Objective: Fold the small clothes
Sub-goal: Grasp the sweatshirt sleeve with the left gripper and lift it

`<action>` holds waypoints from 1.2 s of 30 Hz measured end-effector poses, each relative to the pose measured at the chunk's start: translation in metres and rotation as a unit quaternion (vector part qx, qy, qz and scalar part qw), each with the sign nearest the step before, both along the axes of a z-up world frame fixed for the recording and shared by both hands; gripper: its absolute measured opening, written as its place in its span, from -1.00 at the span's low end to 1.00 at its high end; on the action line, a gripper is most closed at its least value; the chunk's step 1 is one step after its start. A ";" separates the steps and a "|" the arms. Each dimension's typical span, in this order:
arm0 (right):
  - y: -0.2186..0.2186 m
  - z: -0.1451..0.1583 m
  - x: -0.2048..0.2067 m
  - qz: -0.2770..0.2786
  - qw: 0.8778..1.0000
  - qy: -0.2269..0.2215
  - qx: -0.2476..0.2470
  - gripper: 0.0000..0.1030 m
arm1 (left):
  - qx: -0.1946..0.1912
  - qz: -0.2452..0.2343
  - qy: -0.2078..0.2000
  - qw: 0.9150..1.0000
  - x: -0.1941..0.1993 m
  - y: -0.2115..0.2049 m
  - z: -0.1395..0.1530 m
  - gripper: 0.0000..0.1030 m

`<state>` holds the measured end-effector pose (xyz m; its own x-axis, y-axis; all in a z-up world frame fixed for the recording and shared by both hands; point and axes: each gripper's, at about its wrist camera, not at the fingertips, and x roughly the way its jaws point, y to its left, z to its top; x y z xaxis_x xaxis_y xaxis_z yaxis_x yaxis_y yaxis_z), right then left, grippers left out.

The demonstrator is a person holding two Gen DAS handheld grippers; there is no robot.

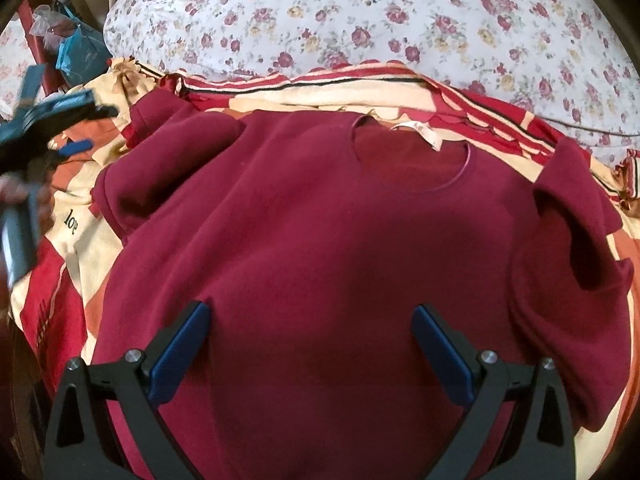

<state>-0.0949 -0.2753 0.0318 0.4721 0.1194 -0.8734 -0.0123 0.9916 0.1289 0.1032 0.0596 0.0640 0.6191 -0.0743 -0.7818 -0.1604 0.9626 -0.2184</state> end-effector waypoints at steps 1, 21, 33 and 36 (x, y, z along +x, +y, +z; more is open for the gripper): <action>0.000 -0.001 0.001 0.000 1.000 0.001 0.001 0.99 | 0.020 0.004 0.002 1.000 0.015 -0.002 -0.003 0.01; -0.003 -0.004 0.007 0.017 1.000 0.001 0.001 1.00 | 0.047 -0.036 0.018 0.998 0.097 0.000 -0.032 -1.00; -0.007 0.007 -0.002 0.000 1.000 0.004 0.010 0.99 | 0.006 -0.084 -0.059 0.995 0.005 0.003 0.045 -1.00; -0.010 0.014 -0.009 0.001 1.000 -0.002 0.011 0.99 | -0.003 -0.095 -0.062 0.994 -0.008 -0.008 0.059 -1.00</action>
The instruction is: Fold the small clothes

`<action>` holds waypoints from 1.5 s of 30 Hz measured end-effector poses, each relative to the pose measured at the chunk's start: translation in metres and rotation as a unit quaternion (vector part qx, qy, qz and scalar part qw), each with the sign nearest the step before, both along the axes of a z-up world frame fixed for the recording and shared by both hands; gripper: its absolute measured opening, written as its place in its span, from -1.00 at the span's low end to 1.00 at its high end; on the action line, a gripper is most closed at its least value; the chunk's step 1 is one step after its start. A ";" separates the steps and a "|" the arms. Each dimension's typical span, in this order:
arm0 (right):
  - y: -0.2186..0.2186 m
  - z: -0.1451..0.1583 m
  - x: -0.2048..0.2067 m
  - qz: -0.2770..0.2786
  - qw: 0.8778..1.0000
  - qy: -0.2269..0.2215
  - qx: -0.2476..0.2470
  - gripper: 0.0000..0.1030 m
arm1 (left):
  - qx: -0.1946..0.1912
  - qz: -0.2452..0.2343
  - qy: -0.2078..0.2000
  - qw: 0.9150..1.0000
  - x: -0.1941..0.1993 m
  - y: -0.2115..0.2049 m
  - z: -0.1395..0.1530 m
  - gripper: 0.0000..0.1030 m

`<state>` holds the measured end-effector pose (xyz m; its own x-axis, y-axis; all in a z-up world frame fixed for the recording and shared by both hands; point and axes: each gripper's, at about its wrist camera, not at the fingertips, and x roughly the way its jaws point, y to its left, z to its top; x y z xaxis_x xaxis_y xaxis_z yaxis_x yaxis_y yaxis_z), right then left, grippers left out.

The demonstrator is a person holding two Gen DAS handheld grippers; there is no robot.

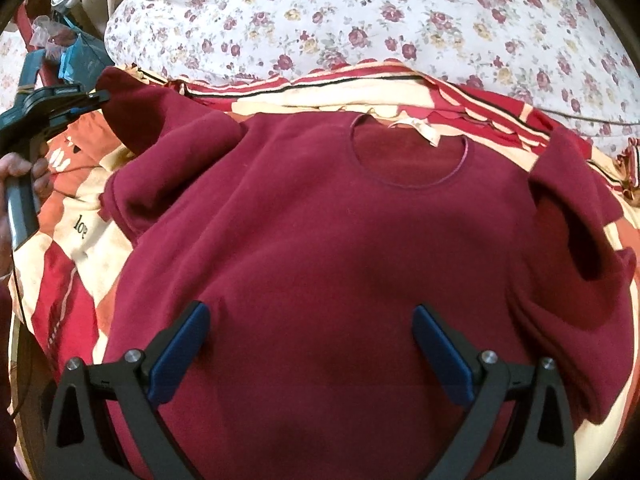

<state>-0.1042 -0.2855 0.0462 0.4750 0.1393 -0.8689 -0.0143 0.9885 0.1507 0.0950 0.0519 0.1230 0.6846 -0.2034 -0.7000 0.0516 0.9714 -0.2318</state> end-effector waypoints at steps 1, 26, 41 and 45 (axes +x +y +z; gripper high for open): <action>-0.002 0.002 -0.002 -0.001 1.000 -0.002 -0.001 0.99 | -0.003 -0.010 -0.002 1.000 -0.011 -0.007 0.007 -1.00; -0.240 0.010 -0.032 -0.263 0.957 -0.021 -0.125 0.76 | -0.042 -0.292 0.033 0.955 -0.200 -0.285 0.005 -1.00; -0.187 0.067 -0.061 -0.174 0.981 -0.083 -0.027 0.78 | -0.057 -0.330 0.058 0.940 -0.231 -0.290 -0.015 -0.90; -0.156 0.059 -0.050 -0.123 0.990 -0.068 -0.009 0.78 | 0.035 -0.268 0.002 0.963 -0.235 -0.239 -0.010 -0.90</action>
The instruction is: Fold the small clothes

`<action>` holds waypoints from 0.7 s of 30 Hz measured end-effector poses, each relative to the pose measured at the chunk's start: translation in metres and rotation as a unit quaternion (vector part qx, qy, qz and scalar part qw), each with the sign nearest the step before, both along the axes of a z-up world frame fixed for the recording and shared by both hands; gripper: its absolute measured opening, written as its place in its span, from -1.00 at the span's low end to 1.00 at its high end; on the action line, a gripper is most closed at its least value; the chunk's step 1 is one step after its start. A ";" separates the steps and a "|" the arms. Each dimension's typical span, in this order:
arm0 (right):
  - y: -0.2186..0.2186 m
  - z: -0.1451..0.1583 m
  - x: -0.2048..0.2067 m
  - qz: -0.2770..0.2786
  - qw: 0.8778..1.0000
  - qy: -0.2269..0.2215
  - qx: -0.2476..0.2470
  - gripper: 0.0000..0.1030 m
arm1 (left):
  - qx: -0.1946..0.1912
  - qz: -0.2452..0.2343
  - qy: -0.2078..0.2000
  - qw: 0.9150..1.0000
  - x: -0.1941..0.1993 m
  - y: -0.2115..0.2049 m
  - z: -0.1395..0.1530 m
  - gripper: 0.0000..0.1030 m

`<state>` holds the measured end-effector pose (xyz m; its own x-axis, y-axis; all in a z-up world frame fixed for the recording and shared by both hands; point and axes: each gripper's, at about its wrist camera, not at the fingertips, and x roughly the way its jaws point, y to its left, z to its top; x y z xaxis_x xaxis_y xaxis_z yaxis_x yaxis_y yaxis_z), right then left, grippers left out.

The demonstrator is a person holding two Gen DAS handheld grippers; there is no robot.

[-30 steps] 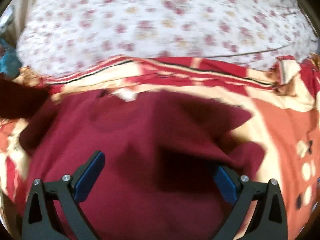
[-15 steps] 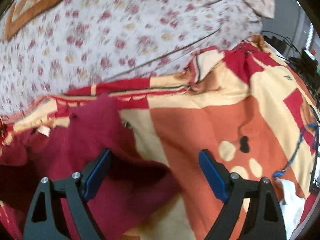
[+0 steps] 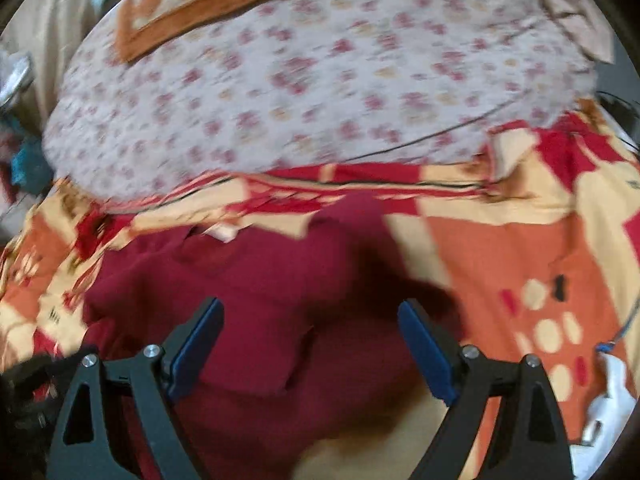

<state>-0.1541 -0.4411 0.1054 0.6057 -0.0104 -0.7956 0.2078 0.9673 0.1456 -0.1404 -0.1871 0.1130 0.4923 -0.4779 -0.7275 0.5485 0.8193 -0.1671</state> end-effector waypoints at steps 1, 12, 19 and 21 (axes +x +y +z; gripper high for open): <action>0.009 -0.007 0.005 0.011 1.000 0.009 -0.005 0.78 | 0.022 0.020 -0.014 0.999 0.003 0.012 -0.002 -0.90; 0.026 -0.050 -0.005 0.006 0.997 0.070 0.022 0.65 | 0.086 0.187 0.028 0.978 0.067 0.094 -0.068 -0.90; 0.023 -0.060 -0.004 0.000 0.997 0.076 0.028 0.66 | 0.058 0.200 0.052 0.977 0.071 0.100 -0.082 -0.90; 0.021 -0.064 0.005 -0.007 0.997 0.066 0.035 0.66 | 0.053 0.202 0.056 0.976 0.072 0.100 -0.082 -0.89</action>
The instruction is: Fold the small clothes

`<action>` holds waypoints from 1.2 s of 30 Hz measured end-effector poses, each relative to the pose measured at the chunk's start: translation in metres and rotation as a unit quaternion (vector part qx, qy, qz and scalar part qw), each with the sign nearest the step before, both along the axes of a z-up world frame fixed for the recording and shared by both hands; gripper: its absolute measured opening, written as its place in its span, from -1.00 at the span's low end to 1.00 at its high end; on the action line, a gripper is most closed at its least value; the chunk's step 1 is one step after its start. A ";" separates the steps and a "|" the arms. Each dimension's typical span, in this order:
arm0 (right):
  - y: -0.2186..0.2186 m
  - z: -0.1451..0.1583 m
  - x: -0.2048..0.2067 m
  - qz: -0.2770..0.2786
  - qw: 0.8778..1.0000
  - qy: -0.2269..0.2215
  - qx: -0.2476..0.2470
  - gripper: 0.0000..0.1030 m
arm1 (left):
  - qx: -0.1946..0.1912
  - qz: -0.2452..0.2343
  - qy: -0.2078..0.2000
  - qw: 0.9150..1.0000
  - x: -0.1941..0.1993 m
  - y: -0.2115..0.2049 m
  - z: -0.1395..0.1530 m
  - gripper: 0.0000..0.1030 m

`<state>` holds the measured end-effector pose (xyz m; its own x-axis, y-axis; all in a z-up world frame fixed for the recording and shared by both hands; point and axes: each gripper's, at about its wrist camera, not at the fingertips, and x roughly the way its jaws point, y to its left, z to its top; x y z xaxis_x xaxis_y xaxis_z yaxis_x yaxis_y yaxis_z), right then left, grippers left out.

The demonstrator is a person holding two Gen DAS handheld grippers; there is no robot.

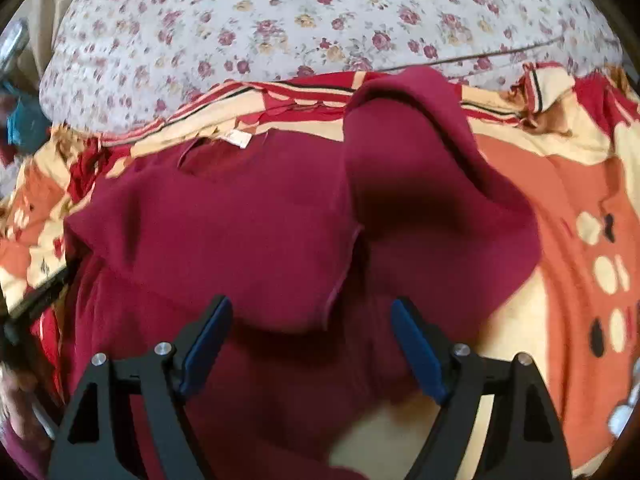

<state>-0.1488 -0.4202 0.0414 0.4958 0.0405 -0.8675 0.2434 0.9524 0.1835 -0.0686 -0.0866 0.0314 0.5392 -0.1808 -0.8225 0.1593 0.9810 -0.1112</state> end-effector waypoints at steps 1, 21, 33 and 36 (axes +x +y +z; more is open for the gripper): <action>0.000 -0.004 0.005 -0.003 1.000 -0.004 -0.007 0.59 | -0.002 0.000 0.001 1.000 0.000 0.001 0.000 -0.89; -0.021 0.043 0.006 -0.008 0.998 -0.057 -0.033 0.00 | -0.037 0.016 0.007 0.999 0.002 0.025 0.002 -0.84; 0.170 0.041 0.171 0.291 0.954 -0.067 0.011 0.28 | -0.080 -0.006 -0.015 0.997 -0.011 0.025 0.002 -0.85; 0.202 0.022 0.202 0.328 0.944 -0.044 0.001 0.30 | -0.092 -0.012 -0.007 0.996 -0.005 0.025 -0.007 -0.84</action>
